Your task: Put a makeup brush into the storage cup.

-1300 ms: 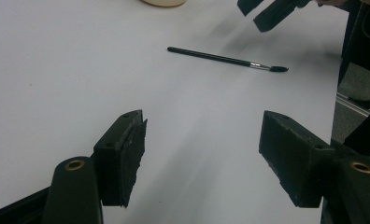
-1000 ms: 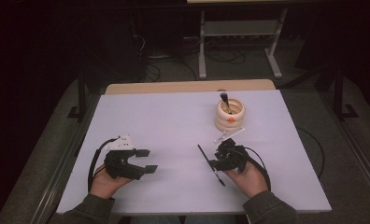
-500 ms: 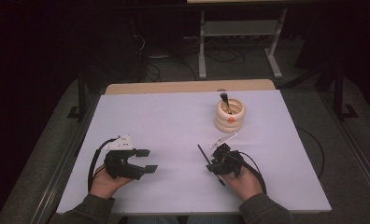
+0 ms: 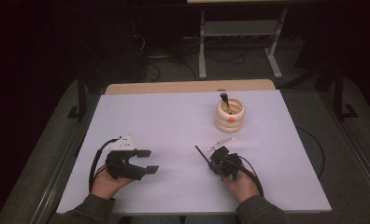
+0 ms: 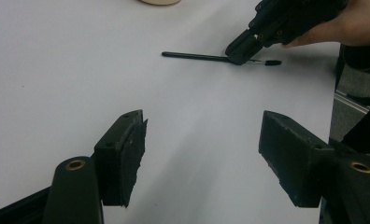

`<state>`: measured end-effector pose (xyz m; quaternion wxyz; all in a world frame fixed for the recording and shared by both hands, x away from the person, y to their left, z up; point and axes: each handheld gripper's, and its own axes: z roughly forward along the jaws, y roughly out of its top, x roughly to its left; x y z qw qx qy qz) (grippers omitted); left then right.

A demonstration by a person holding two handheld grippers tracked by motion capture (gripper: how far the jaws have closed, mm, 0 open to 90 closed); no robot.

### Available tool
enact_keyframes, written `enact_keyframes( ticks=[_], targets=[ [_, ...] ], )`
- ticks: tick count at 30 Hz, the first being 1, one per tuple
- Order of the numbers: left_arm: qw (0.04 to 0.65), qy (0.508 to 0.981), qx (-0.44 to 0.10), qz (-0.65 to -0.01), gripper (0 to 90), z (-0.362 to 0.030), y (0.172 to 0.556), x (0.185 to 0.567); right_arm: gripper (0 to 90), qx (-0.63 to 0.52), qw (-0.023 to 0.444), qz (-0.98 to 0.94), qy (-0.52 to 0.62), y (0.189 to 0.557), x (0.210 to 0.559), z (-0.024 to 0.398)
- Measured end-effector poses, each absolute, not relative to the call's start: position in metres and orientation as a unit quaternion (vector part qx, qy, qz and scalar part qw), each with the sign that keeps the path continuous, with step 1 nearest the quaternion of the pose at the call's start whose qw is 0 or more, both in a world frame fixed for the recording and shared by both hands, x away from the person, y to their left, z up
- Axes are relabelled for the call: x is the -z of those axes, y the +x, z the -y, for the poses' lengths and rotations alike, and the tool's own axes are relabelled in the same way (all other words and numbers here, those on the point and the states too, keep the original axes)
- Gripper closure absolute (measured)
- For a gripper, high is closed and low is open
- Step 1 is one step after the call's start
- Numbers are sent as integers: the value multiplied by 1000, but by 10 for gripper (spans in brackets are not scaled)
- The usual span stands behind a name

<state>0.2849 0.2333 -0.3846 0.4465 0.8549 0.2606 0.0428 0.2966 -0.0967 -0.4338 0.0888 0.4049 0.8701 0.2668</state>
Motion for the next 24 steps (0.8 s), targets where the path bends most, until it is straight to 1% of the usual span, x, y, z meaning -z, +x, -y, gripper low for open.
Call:
enact_keyframes(
  ticks=[8,11,14,24],
  targets=[
    [448,854,-42,-261,313,-234,286,384,851,-286,76,-868,400,299,435,103],
    [447,855,-42,-260,312,-234,286,385,851,-287,89,-872,386,298,435,102],
    [448,855,-42,-259,312,-234,286,384,851,-287,81,-874,383,299,435,102],
    [440,861,-41,-250,308,-228,287,385,851,-309,63,-876,364,301,419,110]
  ],
)
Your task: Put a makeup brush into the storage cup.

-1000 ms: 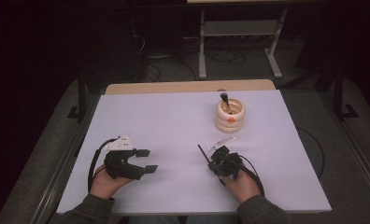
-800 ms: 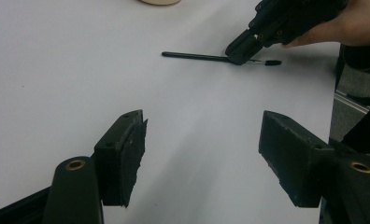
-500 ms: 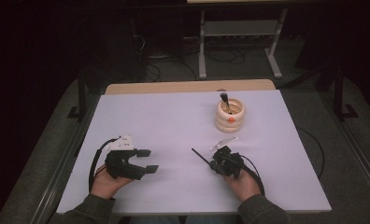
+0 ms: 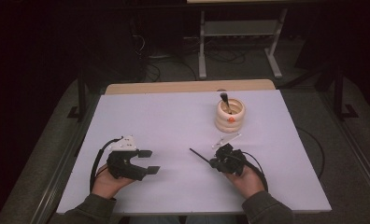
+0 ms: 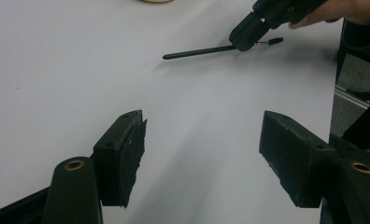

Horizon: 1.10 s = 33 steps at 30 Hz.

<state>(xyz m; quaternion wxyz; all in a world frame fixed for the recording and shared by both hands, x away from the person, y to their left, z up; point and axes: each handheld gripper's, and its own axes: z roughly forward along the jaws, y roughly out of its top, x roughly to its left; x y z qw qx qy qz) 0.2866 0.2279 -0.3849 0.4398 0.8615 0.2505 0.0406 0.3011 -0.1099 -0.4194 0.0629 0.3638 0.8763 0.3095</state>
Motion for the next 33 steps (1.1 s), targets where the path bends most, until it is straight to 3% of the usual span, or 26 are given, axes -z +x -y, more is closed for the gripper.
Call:
enact_keyframes(
  ticks=[9,23,33],
  targets=[
    [434,868,-36,-239,312,-217,289,381,851,-331,71,-884,322,302,394,118],
    [422,882,-43,-208,324,-203,293,360,850,-351,39,-909,220,306,359,117],
    [395,902,-36,-170,376,-186,291,360,850,-336,16,-929,153,301,361,102]
  ],
)
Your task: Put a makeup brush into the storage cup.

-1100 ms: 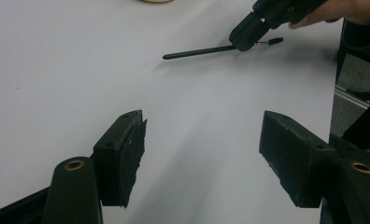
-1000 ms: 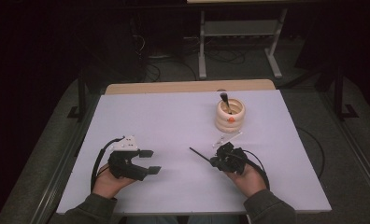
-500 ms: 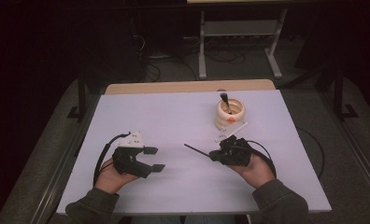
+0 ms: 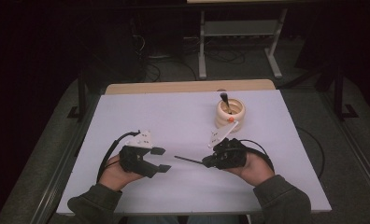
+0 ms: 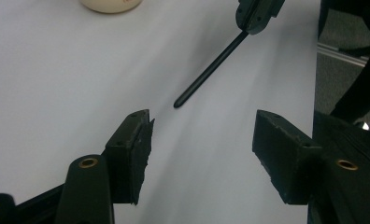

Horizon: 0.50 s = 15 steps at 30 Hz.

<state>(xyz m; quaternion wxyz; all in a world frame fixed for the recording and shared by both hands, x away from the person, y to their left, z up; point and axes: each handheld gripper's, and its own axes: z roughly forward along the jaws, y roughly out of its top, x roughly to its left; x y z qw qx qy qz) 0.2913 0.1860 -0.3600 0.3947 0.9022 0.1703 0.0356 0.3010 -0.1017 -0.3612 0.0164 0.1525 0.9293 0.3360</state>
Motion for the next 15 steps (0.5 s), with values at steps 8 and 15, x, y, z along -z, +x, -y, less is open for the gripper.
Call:
enact_keyframes(
  ticks=[8,15],
  targets=[
    [370,919,-25,-138,457,-169,289,366,850,-327,-13,-937,120,301,368,86],
    [346,932,-14,-111,523,-157,289,370,850,-328,-28,-939,97,297,368,77]
  ],
)
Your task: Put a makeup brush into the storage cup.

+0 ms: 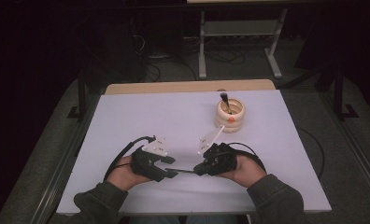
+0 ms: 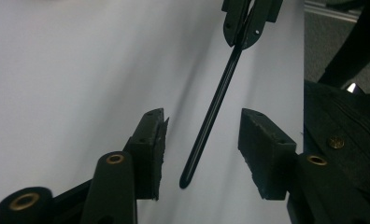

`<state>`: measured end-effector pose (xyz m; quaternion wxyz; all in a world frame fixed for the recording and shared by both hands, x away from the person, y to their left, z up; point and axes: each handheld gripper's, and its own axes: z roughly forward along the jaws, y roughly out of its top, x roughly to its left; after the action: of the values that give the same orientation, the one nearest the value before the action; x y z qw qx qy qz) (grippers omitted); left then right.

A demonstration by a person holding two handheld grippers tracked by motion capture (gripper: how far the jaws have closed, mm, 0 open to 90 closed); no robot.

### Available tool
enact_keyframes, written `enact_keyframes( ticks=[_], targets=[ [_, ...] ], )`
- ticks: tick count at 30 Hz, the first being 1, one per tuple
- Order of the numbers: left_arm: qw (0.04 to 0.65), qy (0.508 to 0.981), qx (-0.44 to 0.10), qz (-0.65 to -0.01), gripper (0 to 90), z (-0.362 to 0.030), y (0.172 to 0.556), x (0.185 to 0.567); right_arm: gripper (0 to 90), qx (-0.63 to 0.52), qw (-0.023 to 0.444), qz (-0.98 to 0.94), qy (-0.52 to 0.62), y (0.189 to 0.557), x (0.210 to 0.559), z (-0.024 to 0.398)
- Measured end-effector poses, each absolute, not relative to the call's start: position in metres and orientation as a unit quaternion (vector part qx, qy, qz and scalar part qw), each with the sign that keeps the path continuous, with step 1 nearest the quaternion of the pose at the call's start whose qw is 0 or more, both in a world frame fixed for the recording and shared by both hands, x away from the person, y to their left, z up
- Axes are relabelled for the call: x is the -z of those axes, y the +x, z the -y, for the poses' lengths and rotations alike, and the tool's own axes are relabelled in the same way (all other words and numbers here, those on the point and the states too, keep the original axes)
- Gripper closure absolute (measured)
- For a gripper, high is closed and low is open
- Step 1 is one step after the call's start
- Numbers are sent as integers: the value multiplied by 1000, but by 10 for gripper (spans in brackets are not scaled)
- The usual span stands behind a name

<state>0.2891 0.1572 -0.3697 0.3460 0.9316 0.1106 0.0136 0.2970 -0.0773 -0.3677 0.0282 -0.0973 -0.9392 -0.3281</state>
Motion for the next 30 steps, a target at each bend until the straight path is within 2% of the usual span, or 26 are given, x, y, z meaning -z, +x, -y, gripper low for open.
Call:
enact_keyframes(
  ticks=[11,20,24,26,28,30],
  targets=[
    [309,949,3,-61,671,-146,284,375,850,328,41,941,-78,292,370,70],
    [298,953,20,-37,813,-144,282,378,849,335,44,939,-58,290,369,65],
    [297,954,21,-23,846,-143,280,378,846,340,43,938,-55,289,368,66],
    [295,955,16,-17,851,-142,278,377,829,342,45,937,-49,289,369,67],
    [306,952,16,-22,852,-143,277,377,717,345,47,936,-49,290,370,68],
    [308,951,14,-23,853,-144,278,376,671,343,47,937,-48,293,372,69]
  ],
)
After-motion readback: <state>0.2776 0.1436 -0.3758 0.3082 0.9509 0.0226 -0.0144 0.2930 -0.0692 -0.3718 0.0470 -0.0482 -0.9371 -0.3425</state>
